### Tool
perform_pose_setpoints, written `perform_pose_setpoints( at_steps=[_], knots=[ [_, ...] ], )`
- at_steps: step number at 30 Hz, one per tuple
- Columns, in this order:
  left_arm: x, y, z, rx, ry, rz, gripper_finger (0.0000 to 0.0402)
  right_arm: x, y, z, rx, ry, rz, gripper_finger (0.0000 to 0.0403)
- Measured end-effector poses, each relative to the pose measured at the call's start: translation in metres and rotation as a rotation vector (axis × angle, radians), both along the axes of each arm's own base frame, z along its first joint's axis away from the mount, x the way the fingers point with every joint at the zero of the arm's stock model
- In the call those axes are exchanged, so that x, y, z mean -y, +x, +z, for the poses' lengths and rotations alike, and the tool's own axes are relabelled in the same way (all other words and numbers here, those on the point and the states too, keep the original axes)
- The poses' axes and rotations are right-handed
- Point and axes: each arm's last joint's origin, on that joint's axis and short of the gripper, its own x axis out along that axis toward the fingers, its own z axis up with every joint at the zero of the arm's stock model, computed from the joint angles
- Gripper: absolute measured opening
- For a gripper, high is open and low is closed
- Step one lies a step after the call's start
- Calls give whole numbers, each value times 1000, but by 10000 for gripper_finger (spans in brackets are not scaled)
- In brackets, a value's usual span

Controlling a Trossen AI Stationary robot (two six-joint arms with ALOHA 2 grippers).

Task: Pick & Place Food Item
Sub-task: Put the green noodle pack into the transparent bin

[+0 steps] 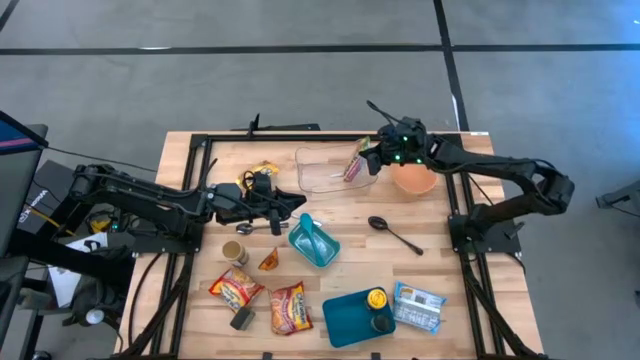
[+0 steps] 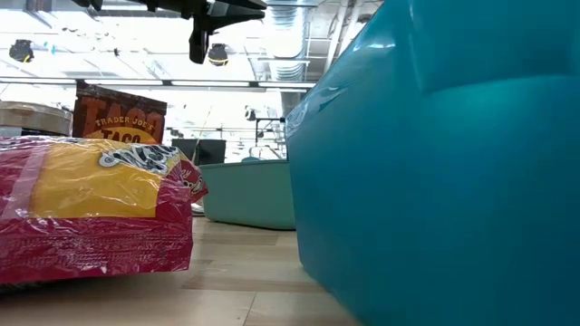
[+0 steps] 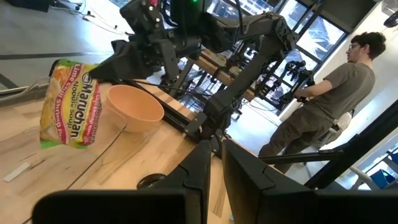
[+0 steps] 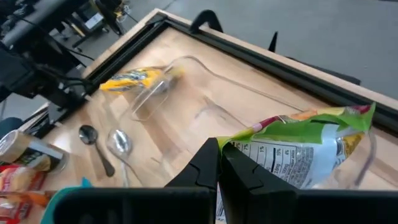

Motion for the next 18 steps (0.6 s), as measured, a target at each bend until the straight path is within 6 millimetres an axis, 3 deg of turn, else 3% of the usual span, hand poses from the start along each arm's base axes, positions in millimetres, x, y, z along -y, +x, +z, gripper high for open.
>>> perform_pose_setpoints(
  at_steps=[10, 18],
  knots=[
    [0, 0, 0, 0, 0, -1, 36, 16, -9, 3, -9, -76, -107, 0],
    [0, 0, 0, 0, 0, -2, 36, 10, -8, -8, -148, -126, -18, 0]
  ],
)
